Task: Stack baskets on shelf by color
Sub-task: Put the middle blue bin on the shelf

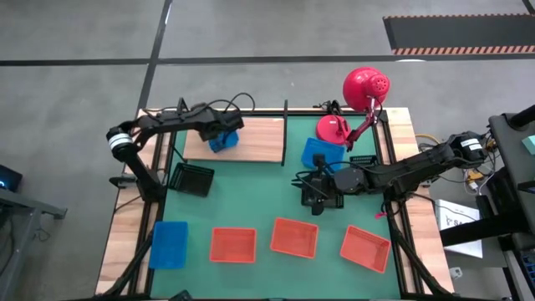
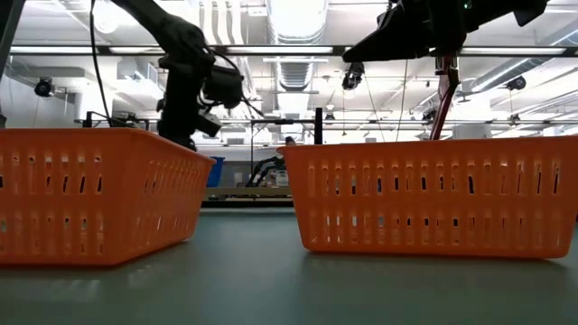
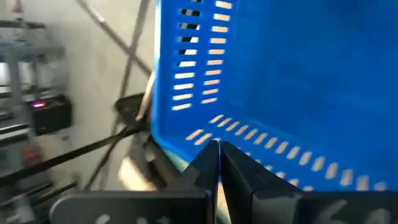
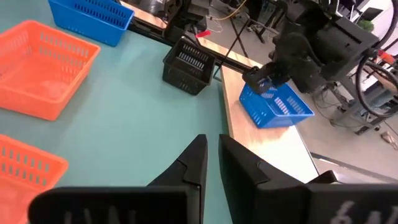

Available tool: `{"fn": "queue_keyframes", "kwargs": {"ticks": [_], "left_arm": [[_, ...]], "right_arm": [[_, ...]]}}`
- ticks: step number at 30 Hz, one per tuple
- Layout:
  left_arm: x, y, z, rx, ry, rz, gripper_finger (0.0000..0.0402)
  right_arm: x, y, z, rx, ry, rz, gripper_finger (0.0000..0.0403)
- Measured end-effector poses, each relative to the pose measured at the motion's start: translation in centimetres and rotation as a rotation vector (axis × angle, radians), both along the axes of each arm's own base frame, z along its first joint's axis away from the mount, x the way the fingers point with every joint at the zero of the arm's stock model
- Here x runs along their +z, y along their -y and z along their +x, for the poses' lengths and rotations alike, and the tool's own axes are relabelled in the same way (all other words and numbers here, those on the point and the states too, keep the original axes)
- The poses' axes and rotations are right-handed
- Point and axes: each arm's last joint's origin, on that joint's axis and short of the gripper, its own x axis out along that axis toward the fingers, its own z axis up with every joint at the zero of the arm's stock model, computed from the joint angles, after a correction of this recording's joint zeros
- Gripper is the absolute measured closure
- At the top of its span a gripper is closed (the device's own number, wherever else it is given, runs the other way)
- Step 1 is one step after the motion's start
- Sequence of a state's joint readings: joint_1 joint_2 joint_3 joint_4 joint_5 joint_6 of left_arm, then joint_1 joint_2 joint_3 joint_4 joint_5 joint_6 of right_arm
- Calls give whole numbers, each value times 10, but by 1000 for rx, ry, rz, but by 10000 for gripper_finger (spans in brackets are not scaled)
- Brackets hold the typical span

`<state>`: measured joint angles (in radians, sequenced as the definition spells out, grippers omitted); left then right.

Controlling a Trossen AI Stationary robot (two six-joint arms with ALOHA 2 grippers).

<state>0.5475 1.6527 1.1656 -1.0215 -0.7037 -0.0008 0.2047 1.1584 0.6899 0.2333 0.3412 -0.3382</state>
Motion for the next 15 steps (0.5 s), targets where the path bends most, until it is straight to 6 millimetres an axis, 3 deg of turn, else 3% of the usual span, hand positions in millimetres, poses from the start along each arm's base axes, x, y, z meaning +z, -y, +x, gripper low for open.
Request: {"fn": "queue_keyframes", "kwargs": {"ticks": [3,8,12,15], "left_arm": [[3,0,-2,-14,-32,-5,402],[16,4,4,-51,59,-48,402],[24,13,10,-95,217,-207,402],[22,21,9,-107,236,-325,402]], "right_arm": [[0,0,0,-1,0,2,371],[0,0,0,-2,-2,4,371],[-1,0,0,-3,-12,4,371],[-2,0,-1,-4,-18,4,371]]}}
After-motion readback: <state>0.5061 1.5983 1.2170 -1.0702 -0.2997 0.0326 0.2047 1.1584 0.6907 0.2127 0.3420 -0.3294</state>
